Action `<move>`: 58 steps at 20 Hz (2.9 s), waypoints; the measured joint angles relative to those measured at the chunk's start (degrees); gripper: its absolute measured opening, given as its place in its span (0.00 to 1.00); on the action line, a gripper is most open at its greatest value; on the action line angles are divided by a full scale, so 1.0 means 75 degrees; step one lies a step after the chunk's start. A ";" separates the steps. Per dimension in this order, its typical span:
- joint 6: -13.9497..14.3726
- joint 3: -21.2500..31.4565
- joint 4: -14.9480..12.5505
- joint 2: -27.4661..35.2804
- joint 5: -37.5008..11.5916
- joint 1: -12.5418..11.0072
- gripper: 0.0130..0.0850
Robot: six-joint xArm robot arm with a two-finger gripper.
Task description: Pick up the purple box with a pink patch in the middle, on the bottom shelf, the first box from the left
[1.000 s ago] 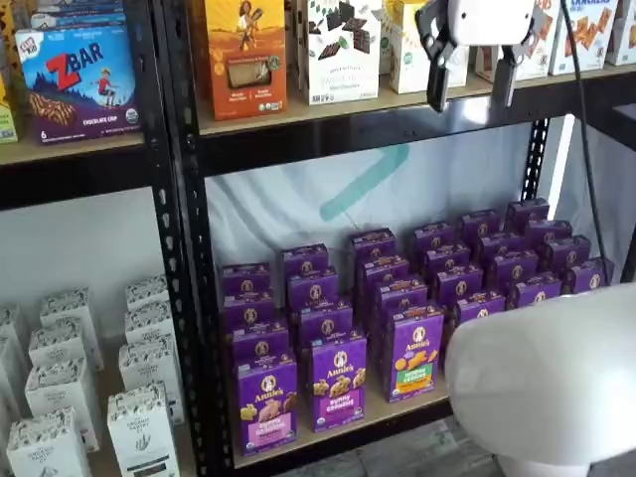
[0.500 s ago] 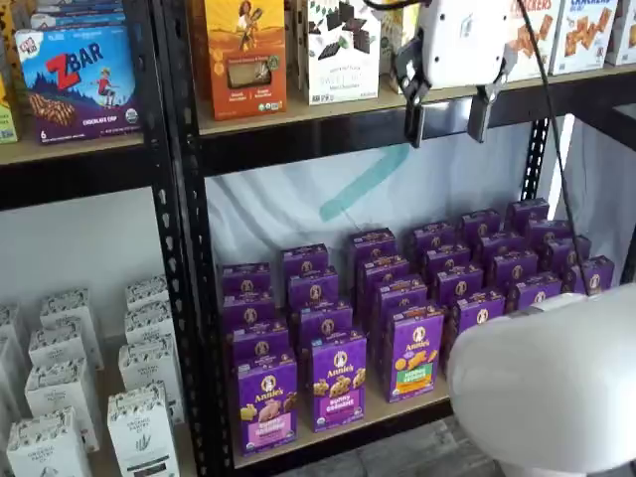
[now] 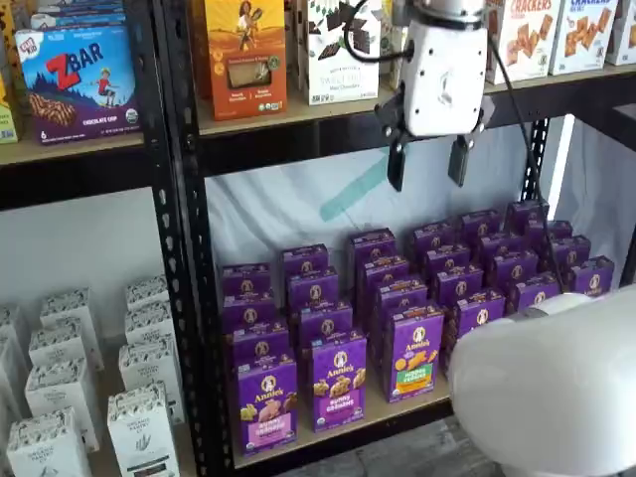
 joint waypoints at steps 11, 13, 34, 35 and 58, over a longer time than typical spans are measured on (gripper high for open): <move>0.0094 0.1670 -0.0313 -0.0180 -0.1684 0.0175 1.00; 0.0097 0.1957 -0.0353 -0.0211 -0.1995 0.0180 1.00; -0.0364 0.3931 -0.0136 0.1100 -0.5272 -0.0032 1.00; -0.0270 0.3995 -0.0207 0.1199 -0.5473 0.0037 1.00; -0.0019 0.3599 0.0329 0.4825 -0.8443 0.0903 1.00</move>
